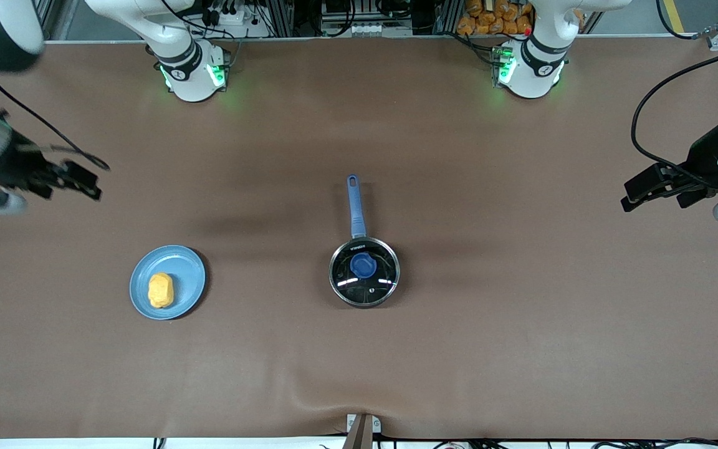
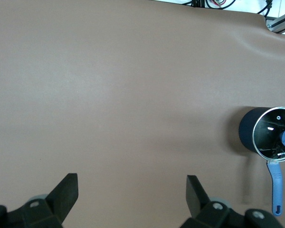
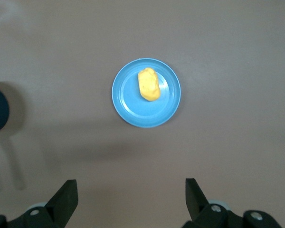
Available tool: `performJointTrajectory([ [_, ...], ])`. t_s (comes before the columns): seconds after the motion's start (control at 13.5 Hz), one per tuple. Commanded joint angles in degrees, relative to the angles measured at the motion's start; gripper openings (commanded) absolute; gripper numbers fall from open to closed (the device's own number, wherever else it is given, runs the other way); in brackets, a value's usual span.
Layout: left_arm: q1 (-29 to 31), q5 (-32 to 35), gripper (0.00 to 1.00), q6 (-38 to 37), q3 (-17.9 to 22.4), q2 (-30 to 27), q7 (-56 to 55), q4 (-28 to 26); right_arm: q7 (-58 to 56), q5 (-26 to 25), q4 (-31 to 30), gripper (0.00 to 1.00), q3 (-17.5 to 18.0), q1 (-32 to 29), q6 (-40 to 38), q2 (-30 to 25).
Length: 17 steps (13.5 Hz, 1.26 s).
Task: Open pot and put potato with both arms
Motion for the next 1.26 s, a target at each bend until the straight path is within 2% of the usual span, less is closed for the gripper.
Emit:
performJointTrajectory([
  [0.0,0.23,-0.08,1.0,-0.66,0.48,-1.07,2.29,-0.6,1.25,-0.69,-0.47,1.0,0.55,-0.34,-2.56,-4.85],
  [0.3,-0.12,-0.17,1.0,-0.67,0.66,-0.81,2.04,-0.34,1.33,-0.69,-0.99,1.0,0.73,-0.25,-2.84,-6.82],
  [0.52,-0.12,-0.25,1.0,-0.67,0.74,-0.72,1.78,-0.42,1.33,-0.69,-0.99,1.0,0.73,-0.25,-2.92,-6.82],
  [0.74,-0.56,-0.78,1.0,-0.67,0.31,-0.2,-3.22,-0.77,1.33,-0.69,-0.99,1.0,0.73,-0.25,-3.36,-6.82],
  [1.19,-1.7,-0.87,1.0,-0.58,-1.01,1.65,-3.58,-0.51,1.25,-0.78,-0.99,1.0,0.73,-0.07,-1.96,-5.24],
])
